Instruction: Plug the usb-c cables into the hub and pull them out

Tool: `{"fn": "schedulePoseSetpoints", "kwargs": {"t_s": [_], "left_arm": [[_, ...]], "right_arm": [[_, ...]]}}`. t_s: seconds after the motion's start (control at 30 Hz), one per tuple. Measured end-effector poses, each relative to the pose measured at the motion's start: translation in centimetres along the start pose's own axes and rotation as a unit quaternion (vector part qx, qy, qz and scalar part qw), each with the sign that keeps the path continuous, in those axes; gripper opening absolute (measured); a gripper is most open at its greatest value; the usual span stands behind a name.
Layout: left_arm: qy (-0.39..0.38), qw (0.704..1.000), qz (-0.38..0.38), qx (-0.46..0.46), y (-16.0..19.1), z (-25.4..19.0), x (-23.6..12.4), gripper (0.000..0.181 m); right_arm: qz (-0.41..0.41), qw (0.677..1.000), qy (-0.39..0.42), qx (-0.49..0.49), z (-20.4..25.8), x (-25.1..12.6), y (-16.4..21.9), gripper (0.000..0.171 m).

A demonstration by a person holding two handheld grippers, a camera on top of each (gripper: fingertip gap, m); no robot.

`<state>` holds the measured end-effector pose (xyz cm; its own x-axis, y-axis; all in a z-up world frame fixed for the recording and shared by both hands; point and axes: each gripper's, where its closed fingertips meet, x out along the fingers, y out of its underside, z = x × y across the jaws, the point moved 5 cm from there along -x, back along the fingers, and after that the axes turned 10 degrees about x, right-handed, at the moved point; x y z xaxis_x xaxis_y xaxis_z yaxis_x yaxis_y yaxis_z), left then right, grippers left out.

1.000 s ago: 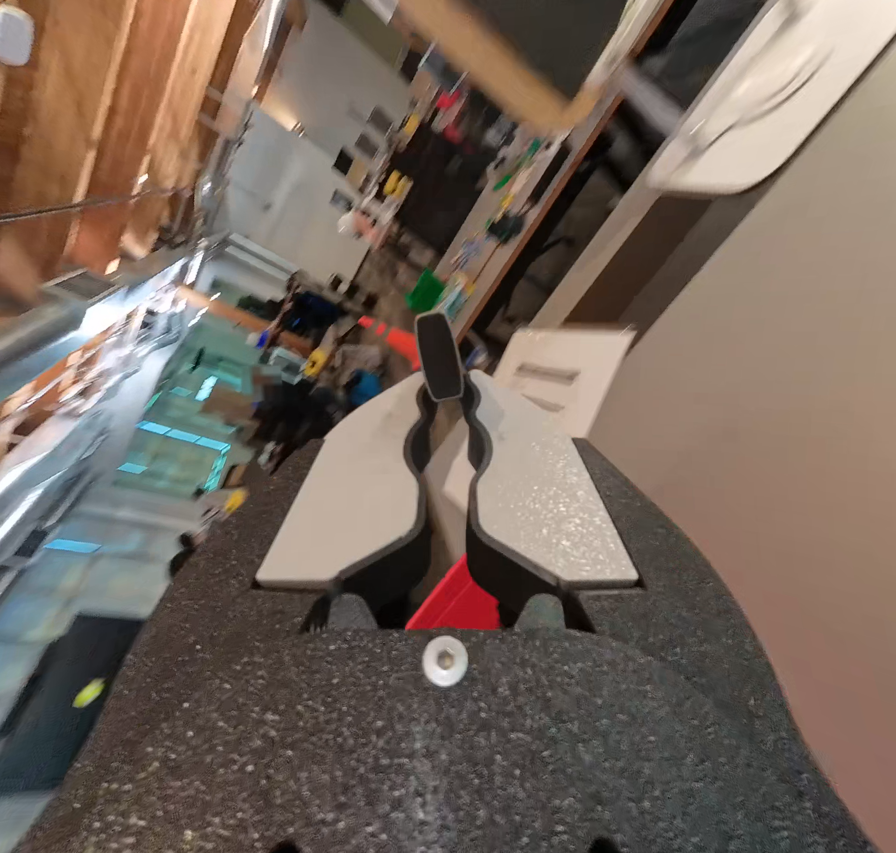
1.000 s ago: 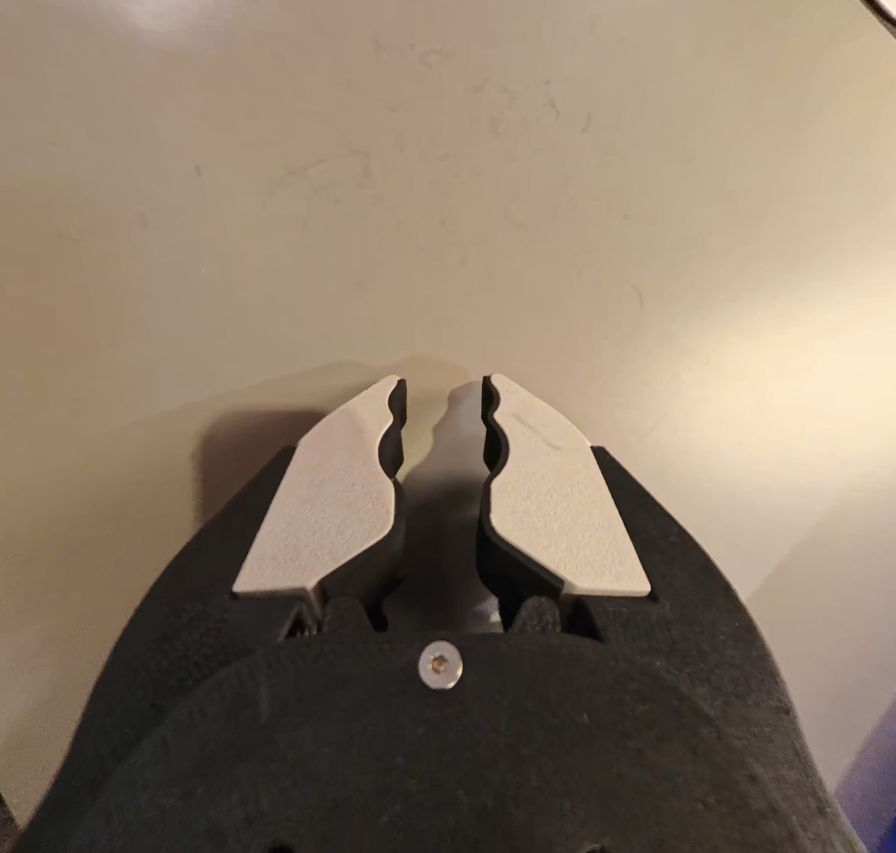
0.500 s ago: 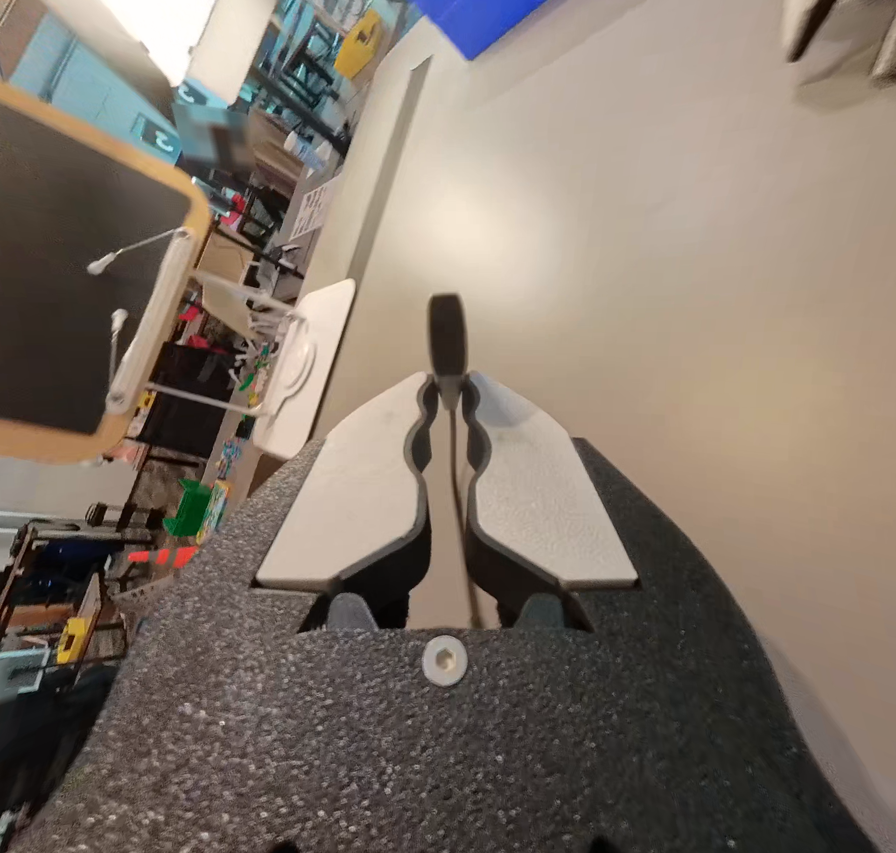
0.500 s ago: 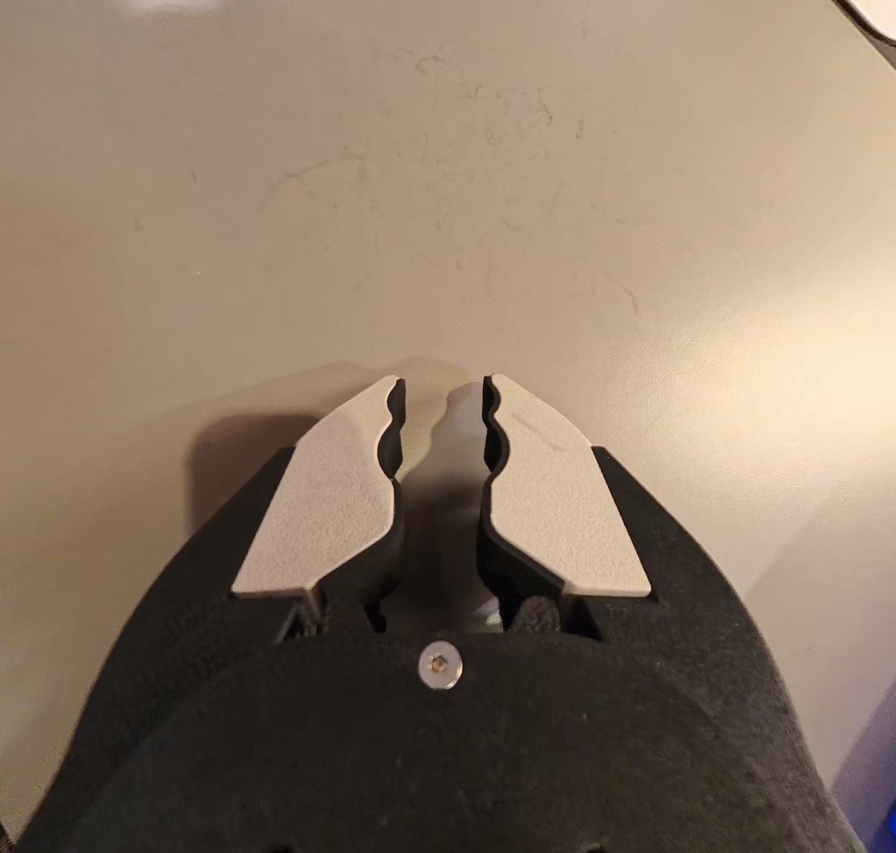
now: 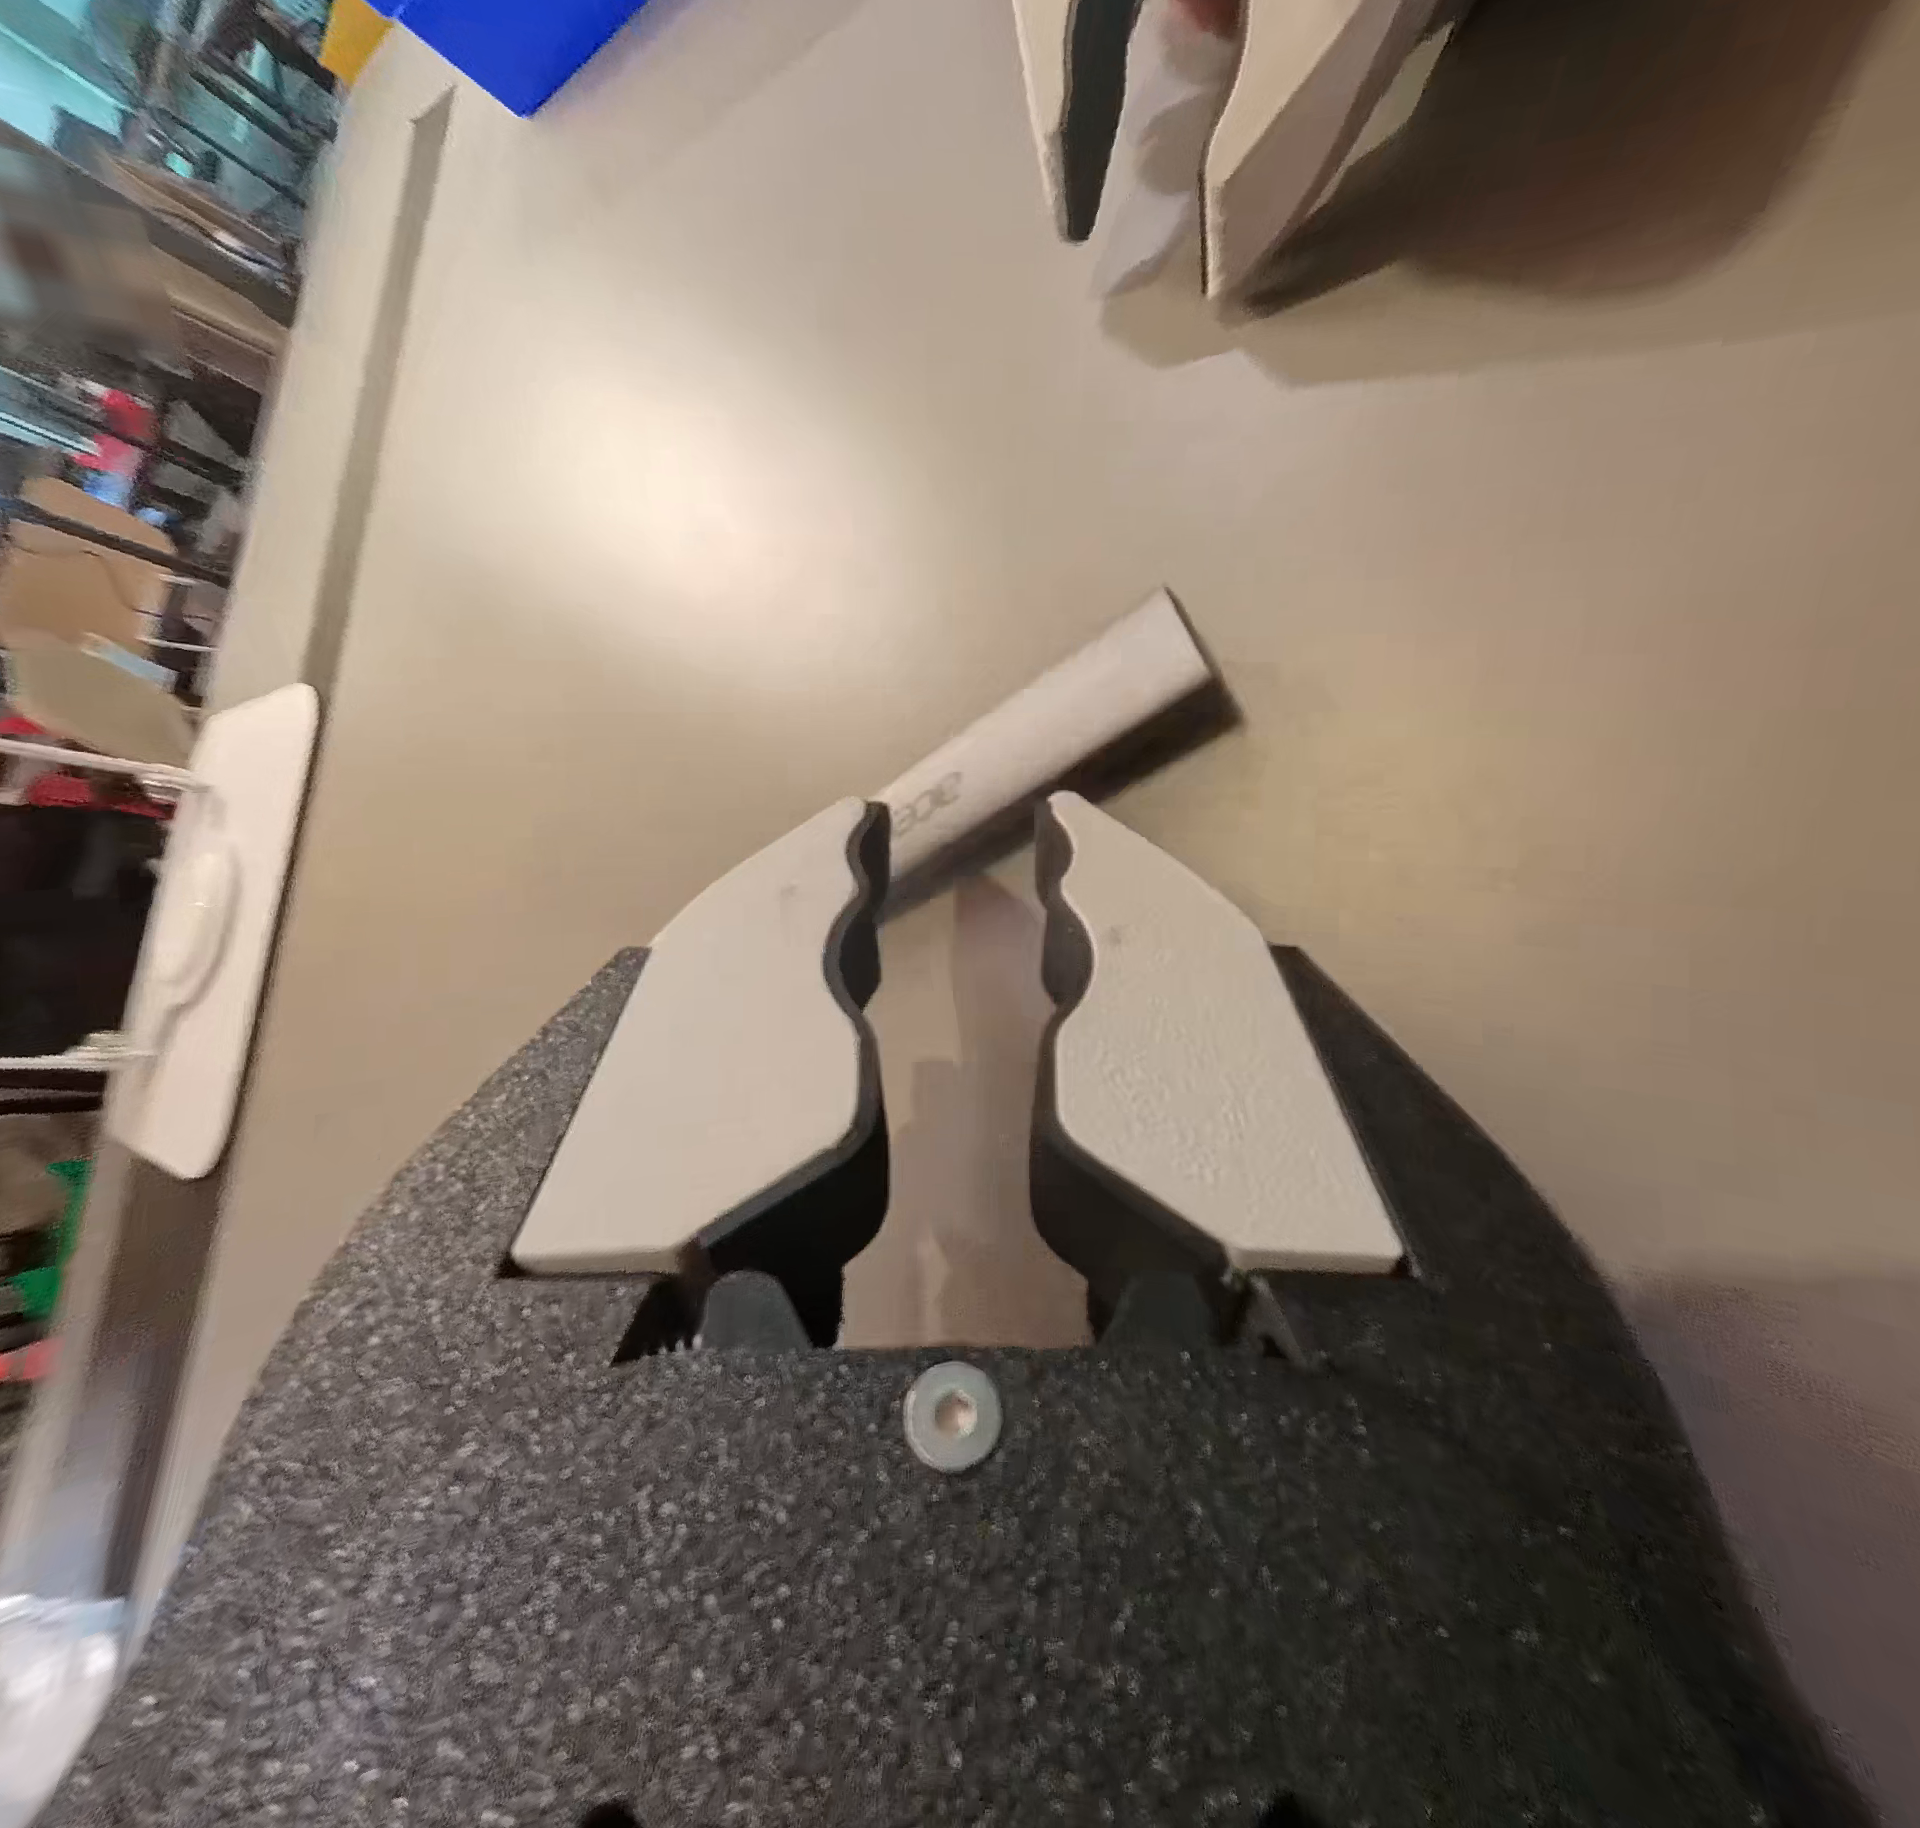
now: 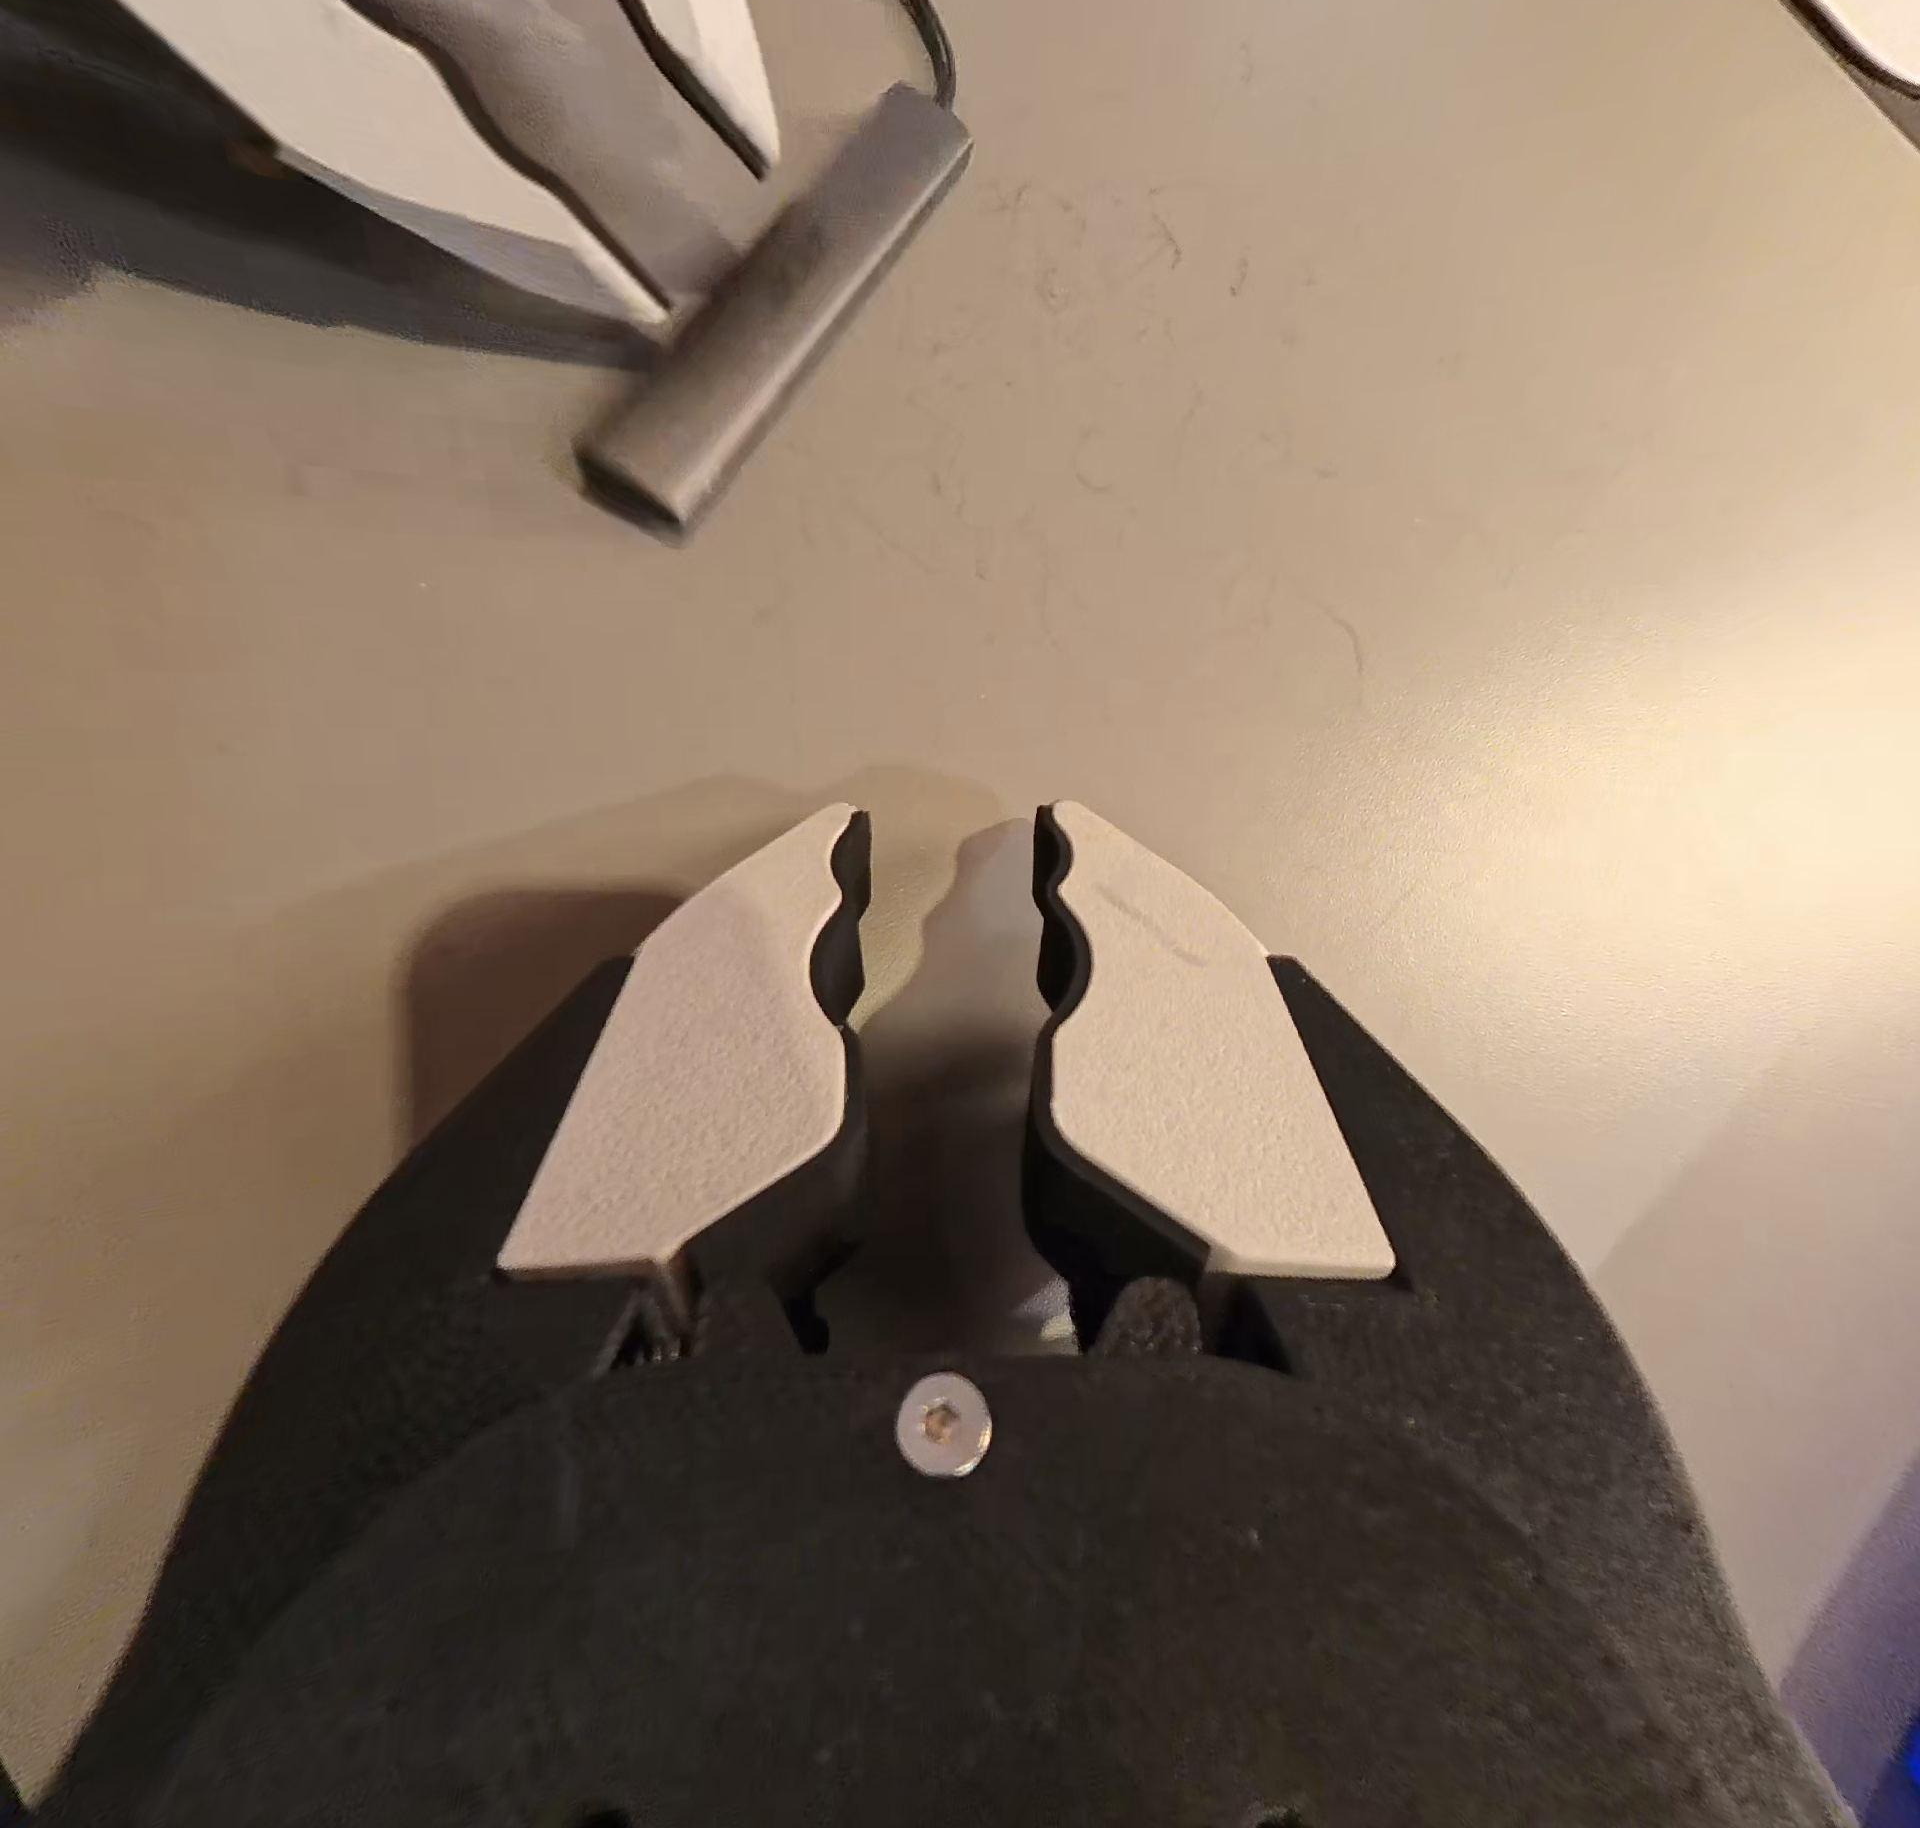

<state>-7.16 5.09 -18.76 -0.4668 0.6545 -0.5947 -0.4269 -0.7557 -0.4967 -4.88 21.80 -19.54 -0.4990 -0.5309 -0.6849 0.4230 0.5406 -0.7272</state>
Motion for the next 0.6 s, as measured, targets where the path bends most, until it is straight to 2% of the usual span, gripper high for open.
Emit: {"fn": "schedulePoseSetpoints", "kwargs": {"t_s": [0.03, 0.13, 0.3, 0.47, 0.6], "left_arm": [[0.013, 1.0, -0.014, -0.024, -0.2, -0.2, -0.3, 0.031], [0.026, 0.995, -0.044, -0.089, -0.7, -0.2, -2.0, 0.041], [-0.01, 0.982, -0.046, -0.182, 0.8, 1.3, -7.7, 0.042], [-0.122, 0.947, -0.011, -0.298, 7.4, 5.4, -18.4, 0.037], [-0.228, 0.907, 0.081, -0.345, 14.7, 7.7, -28.5, 0.034]], "right_arm": [[0.0, 1.0, -0.001, 0.0, 0.0, 0.0, 0.0, 0.03], [0.0, 1.0, -0.002, 0.0, 0.0, 0.0, 0.0, 0.03], [-0.001, 1.0, -0.004, -0.006, 0.1, 0.0, 0.0, 0.029], [0.001, 1.0, -0.011, -0.006, 0.2, 0.0, 0.0, 0.029], [0.004, 1.0, -0.018, -0.003, 0.2, 0.0, 0.1, 0.03]]}}
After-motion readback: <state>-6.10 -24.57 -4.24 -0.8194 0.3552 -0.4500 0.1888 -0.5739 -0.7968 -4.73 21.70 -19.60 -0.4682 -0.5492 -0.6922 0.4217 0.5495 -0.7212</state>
